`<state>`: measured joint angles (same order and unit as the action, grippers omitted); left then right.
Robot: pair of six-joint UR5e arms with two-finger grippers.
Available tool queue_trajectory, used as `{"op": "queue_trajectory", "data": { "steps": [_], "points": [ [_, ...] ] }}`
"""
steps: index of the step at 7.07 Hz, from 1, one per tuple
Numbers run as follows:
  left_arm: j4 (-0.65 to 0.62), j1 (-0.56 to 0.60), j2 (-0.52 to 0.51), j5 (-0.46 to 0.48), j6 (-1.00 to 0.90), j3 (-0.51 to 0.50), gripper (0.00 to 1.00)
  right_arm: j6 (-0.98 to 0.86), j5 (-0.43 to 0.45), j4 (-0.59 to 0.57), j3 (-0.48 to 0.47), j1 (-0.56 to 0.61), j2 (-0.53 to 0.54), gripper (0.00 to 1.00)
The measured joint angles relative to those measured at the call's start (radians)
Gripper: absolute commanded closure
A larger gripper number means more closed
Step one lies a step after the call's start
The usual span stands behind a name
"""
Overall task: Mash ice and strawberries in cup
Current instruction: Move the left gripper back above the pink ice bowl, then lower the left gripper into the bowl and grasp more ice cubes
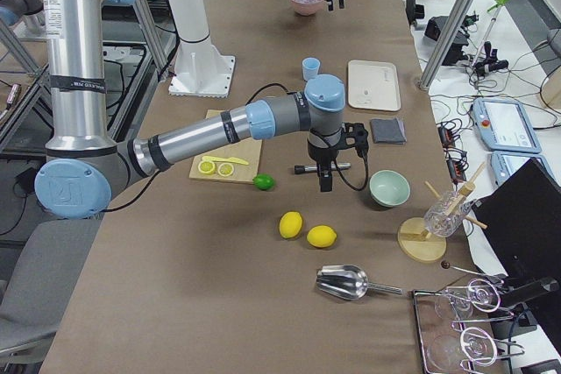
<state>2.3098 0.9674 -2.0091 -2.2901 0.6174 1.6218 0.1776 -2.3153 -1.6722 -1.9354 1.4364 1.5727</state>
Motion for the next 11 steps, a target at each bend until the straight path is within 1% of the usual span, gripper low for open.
{"op": "queue_trajectory", "data": {
  "steps": [1,5,6,8,11],
  "points": [
    [0.001,0.037,0.038,-0.037,-0.057,0.000,0.05,0.001,0.000,0.000,0.000,-0.002,0.000,0.00],
    [0.007,0.189,0.242,-0.164,-0.382,0.002,0.15,-0.005,-0.003,0.001,0.005,-0.004,0.004,0.00],
    [0.008,0.223,0.288,-0.180,-0.444,0.002,0.15,-0.007,-0.013,0.001,0.004,-0.004,0.004,0.00],
    [0.010,0.258,0.355,-0.188,-0.507,0.006,0.15,-0.010,-0.026,0.003,0.001,-0.004,0.004,0.00],
    [0.011,0.262,0.430,-0.194,-0.737,0.008,0.15,-0.011,-0.028,0.003,-0.002,-0.003,0.010,0.00]
  ]
}}
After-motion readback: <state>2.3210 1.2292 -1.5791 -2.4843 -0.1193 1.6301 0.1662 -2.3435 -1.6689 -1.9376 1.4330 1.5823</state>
